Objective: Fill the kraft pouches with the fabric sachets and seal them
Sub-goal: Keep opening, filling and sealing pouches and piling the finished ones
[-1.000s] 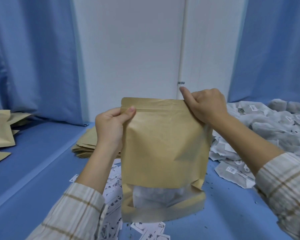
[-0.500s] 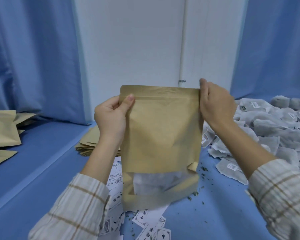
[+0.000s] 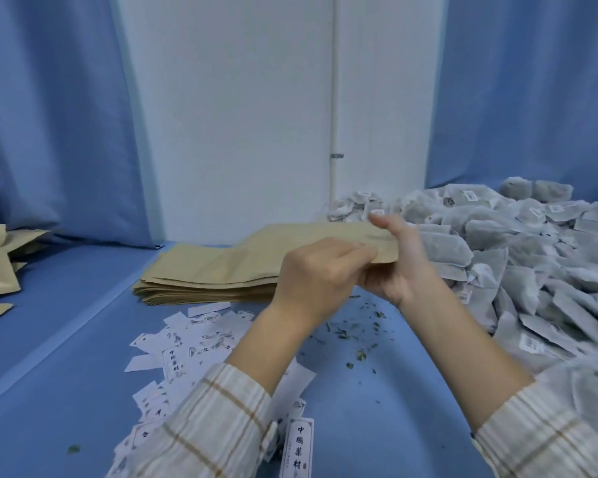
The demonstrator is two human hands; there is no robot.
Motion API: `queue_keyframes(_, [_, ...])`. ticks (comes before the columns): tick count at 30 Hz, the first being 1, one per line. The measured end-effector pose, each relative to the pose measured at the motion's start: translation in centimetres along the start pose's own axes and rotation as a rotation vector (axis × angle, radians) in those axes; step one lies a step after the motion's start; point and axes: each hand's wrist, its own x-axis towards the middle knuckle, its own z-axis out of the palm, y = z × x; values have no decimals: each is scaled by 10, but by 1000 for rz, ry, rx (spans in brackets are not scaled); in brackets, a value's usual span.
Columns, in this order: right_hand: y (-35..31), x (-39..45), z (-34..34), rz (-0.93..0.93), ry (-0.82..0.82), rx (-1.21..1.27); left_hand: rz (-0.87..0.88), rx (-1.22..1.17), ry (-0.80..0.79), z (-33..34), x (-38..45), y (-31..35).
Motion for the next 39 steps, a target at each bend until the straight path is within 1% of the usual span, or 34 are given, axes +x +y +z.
queue_keyframes(2, [14, -1, -6, -49, 74, 15, -42, -14, -76, -2, -12, 2])
queue_keyframes(4, [26, 0, -12, -70, 100, 22, -74, -30, -122, -9, -25, -1])
queue_keyframes(6, [37, 2, -16, -104, 94, 52, -157, 16, -111, -19, -43, -7])
queue_keyframes(7, [42, 4, -17, -121, 99, 61, -245, 38, -75, -25, -53, -10])
queue_keyframes(8, [48, 5, -19, -130, 101, 66, -376, 45, -3, -31, -65, -11])
queue_keyframes(9, [55, 8, -20, -134, 105, 71, -564, 28, 105, -38, -75, -12])
queue_keyframes(10, [62, 10, -21, -133, 112, 77, -806, -40, 214, -44, -82, -15])
queue_keyframes(11, [71, 12, -20, -124, 125, 72, -1086, -203, 305, -49, -86, -19])
queue_keyframes(12, [80, 15, -18, -111, 140, 58, -1337, -471, 384, -53, -89, -27])
queue_keyframes(13, [91, 18, -15, -95, 155, 42, -1501, -770, 438, -56, -92, -36])
queue_keyframes(14, [102, 21, -11, -75, 161, 30, -1562, -1009, 462, -61, -95, -44])
queue_keyframes(15, [113, 24, -6, -54, 156, 41, -1544, -1132, 456, -67, -98, -52])
queue_keyframes(16, [124, 30, 0, -33, 139, 72, -1499, -1164, 439, -74, -100, -60])
queue_keyframes(19, [161, 75, 47, 25, 31, 184, -1385, -1097, 427, -98, -101, -93])
queue_keyframes(21, [193, 120, 112, 113, -59, 202, -1377, -1025, 528, -115, -104, -126])
queue_keyframes(22, [210, 141, 152, 159, -96, 145, -1408, -1003, 602, -124, -107, -146])
queue_keyframes(23, [228, 161, 191, 195, -117, 21, -1474, -1011, 671, -133, -110, -166])
queue_keyframes(25, [268, 192, 229, 228, -167, -274, -1632, -1033, 767, -152, -120, -200])
queue_keyframes(26, [285, 206, 240, 269, -120, -391, -1669, -1024, 791, -160, -127, -214])
queue_keyframes(27, [301, 218, 244, 289, -64, -457, -1686, -1022, 792, -165, -134, -225])
queue_keyframes(28, [314, 230, 241, 291, -24, -472, -1700, -1028, 777, -166, -140, -232])
queue_keyframes(31, [330, 259, 203, 240, 15, -520, -1794, -1012, 695, -144, -158, -245])
queue_keyframes(35, [315, 280, 152, 16, 42, -745, -1870, -988, 573, -101, -168, -254])
queue_keyframes(37, [299, 287, 129, -102, 40, -942, -1896, -985, 516, -84, -169, -257])
queue_keyframes(39, [285, 290, 107, -269, 13, -1191, -1922, -1012, 474, -70, -170, -259])
